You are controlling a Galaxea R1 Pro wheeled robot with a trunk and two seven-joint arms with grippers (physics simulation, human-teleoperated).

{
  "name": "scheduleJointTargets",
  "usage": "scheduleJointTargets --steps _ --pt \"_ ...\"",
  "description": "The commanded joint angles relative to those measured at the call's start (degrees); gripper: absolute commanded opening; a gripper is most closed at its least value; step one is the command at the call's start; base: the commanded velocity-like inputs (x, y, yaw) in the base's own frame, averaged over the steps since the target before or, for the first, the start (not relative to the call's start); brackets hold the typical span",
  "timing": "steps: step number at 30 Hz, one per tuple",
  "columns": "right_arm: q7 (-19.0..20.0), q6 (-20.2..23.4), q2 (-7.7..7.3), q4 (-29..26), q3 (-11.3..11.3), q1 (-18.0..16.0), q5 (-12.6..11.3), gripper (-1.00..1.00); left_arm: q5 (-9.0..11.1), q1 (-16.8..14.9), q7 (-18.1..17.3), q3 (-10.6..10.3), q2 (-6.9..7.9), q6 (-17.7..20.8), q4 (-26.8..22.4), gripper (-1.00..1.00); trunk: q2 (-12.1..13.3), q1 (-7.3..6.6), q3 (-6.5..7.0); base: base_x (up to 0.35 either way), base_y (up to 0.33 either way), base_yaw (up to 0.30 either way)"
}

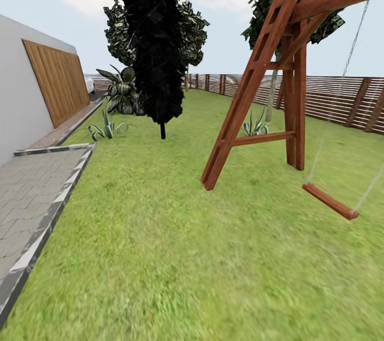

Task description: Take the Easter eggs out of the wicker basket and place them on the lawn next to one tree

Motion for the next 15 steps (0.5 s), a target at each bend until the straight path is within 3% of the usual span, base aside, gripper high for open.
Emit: scheduleJointTargets --steps 1,6,15 --pt "-0.33 0.42 -0.02 -0.13 0.35 -0.02 0.14 1.0 0.05 -0.03 0.08 0.09 0.02 0.16 -0.07 1.0 -0.12 0.07 -0.13 0.327 0.071 0.0" --pt "-0.33 0.37 -0.02 -0.13 0.34 -0.01 0.18 1.0 0.11 -0.03 0.08 0.1 0.0 0.11 -0.07 1.0 -0.12 0.07 -0.13 0.327 0.071 0.11" --pt "-0.33 0.35 -0.02 -0.13 0.34 -0.02 0.22 1.0 0.22 -0.1 0.43 0.6 -0.04 0.23 -0.7 1.0 -0.12 0.07 -0.2 0.328 0.06 0.265"
